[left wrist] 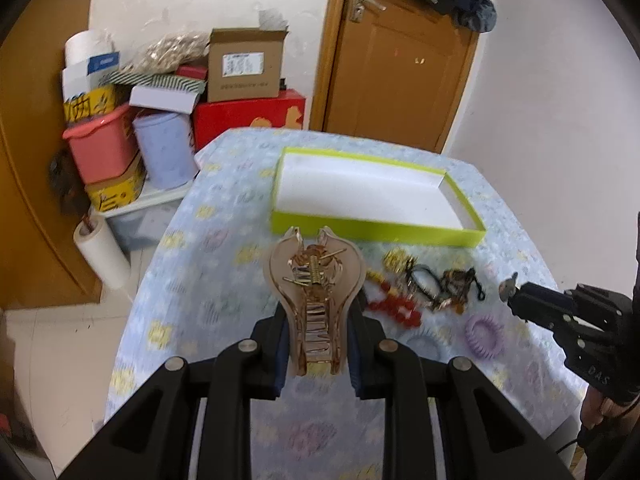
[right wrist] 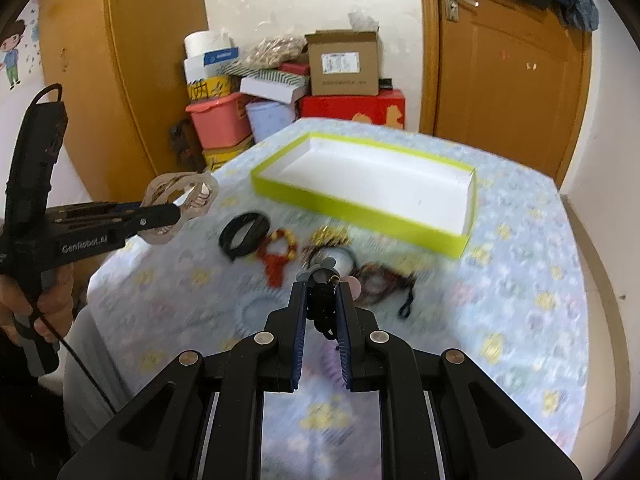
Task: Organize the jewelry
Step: 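Carry the claw clip and hair ties into the green tray and release both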
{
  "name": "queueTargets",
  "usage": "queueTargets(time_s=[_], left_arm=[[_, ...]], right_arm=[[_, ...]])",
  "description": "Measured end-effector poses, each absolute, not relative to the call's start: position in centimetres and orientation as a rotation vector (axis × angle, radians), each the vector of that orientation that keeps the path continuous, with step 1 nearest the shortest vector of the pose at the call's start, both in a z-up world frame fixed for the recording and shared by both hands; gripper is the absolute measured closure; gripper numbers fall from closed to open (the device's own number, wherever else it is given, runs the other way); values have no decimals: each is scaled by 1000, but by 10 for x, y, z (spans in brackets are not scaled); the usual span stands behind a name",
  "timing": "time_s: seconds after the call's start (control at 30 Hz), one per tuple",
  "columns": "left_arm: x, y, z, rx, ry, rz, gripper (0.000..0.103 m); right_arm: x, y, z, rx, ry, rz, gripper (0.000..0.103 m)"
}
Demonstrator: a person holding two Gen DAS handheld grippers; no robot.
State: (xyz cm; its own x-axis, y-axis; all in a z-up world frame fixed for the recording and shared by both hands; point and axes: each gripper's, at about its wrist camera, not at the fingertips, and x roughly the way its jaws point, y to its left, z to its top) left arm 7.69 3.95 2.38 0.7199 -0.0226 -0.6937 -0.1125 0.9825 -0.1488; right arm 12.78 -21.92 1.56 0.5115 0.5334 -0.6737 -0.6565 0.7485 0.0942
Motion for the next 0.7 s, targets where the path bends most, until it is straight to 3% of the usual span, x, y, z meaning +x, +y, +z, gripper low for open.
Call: queueTargets(time_s=[0.7], left_arm=[[237,57,11,-151,811,-6,78]], right_arm=[[291,-216,-1,-102,800,627,88]])
